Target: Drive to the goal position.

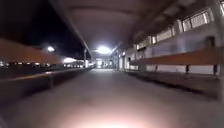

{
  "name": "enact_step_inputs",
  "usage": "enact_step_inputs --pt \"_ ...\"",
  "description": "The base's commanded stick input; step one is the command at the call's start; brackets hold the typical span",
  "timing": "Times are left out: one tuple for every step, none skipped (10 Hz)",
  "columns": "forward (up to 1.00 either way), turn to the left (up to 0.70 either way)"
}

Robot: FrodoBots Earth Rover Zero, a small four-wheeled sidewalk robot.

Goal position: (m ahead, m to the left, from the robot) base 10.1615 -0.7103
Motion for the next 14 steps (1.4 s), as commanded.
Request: enact_step_inputs --pt "1.0 -0.03" --pt "1.0 -0.03" --pt "1.0 -0.03" --pt "1.0 -0.03" --pt "1.0 -0.03" --pt "1.0 -0.03" --pt "1.0 -0.03" --pt "1.0 -0.02" --pt "1.0 -0.01" --pt "1.0 0.0" --pt "1.0 0.0" --pt "1.0 0.0" --pt "1.0 0.0" --pt "1.0 0.0"
